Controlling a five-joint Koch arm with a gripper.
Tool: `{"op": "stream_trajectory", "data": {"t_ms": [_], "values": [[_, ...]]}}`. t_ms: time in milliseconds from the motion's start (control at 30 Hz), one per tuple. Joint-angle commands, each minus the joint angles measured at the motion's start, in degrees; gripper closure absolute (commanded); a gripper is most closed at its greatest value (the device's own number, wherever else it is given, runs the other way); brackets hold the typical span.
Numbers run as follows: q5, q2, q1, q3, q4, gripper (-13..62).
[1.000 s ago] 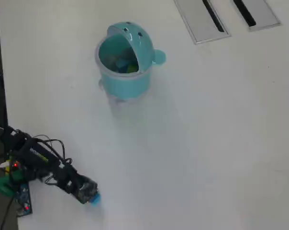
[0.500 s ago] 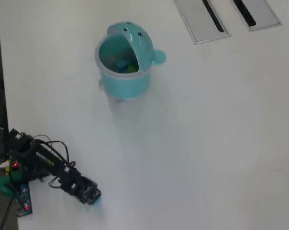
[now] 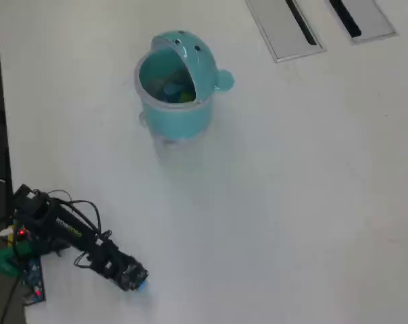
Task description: Grasp RGB lego blocks and put them in the bin one by one.
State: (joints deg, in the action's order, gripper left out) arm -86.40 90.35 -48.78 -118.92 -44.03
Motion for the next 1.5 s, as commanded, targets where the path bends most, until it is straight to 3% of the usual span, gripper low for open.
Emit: {"op": "stream_trajectory", "data": {"t_ms": [0,767,967,1467], "values": [[0.0,-0.6,0.3,3.3,2.0,34.6],[-4.6,8.8,11.2,2.2,27.8,34.6],[-4.7,14.7,16.5,-5.0,41.1,34.6],[-4.0,32.8,33.0,-14.9,43.9,34.3]]}}
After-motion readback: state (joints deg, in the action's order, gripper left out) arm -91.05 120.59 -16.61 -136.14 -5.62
